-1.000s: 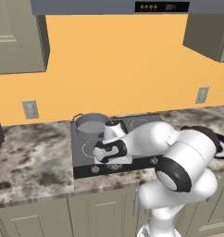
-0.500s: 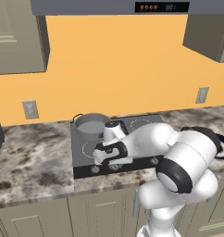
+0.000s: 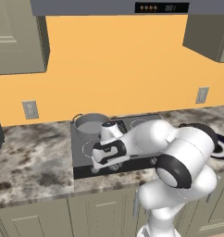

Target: Retrieve the frozen meat and place it in the pot on a burner. Then turn the burner on.

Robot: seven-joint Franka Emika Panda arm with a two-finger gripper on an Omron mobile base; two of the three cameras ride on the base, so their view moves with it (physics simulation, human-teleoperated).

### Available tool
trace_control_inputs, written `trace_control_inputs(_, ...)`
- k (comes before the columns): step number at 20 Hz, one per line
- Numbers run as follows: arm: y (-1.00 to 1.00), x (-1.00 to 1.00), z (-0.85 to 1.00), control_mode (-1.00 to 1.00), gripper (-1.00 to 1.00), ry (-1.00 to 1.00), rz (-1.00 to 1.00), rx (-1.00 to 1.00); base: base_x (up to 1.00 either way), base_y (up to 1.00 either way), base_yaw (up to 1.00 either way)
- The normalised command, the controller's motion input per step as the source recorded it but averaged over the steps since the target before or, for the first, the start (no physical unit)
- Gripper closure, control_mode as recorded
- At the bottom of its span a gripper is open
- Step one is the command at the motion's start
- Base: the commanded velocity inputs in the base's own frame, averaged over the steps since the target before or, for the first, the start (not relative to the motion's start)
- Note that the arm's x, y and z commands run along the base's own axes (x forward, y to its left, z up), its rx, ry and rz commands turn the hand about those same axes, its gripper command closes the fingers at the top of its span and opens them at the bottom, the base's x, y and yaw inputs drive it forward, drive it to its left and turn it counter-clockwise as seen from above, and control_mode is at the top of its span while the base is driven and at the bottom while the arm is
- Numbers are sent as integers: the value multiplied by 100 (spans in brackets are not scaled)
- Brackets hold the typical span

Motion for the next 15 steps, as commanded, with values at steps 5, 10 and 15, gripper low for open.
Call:
trace_control_inputs(5, -24, -8, -41, -100, 100, 0, 49, 0, 0, 0, 0)
trace_control_inputs(10, -25, 0, -41, -100, 100, 3, 51, 1, 0, 0, 0)
trace_control_inputs(15, -18, 0, -39, -100, 100, 6, 45, 3, 0, 0, 0)
